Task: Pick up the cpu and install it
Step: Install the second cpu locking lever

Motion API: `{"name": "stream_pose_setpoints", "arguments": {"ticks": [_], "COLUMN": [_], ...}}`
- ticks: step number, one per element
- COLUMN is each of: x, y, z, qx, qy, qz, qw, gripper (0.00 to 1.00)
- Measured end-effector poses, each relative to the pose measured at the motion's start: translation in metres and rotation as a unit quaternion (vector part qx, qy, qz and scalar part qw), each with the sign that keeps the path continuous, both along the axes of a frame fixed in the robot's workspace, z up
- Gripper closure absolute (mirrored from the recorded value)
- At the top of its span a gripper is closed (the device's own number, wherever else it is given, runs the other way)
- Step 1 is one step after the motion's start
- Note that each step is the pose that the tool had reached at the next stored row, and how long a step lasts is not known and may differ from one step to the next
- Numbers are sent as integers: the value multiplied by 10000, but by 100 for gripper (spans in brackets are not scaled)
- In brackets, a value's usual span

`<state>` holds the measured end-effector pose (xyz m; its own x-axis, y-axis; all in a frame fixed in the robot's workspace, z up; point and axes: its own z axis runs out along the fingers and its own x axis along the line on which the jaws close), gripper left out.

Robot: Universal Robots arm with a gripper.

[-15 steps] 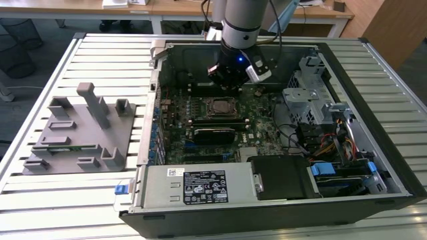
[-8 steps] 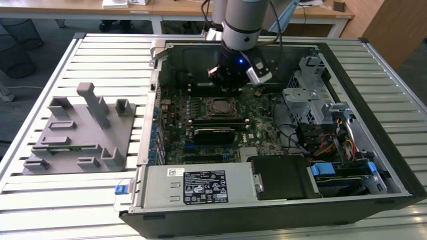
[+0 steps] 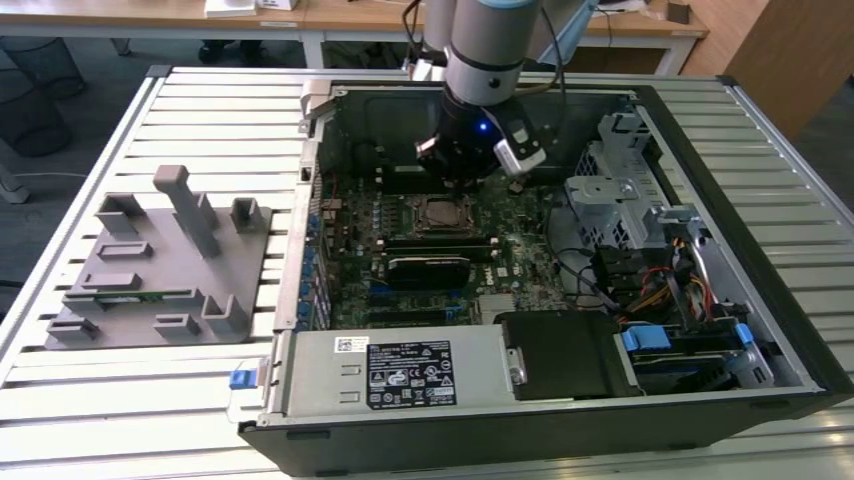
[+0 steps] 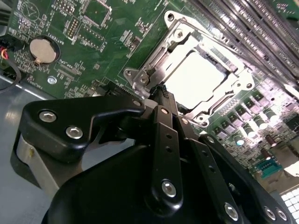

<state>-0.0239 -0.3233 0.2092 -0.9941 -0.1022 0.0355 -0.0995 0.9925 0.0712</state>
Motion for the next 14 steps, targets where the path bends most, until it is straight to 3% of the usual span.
{"name": "stream_pose_setpoints", "arguments": {"ticks": [6,14], "x": [0,-1], "y": [-58,-70], "z": [0,73], "qx": [0,0], "qy": [0,0], "qz": [0,0], "qw": [10000,10000], "gripper": [89,89]}}
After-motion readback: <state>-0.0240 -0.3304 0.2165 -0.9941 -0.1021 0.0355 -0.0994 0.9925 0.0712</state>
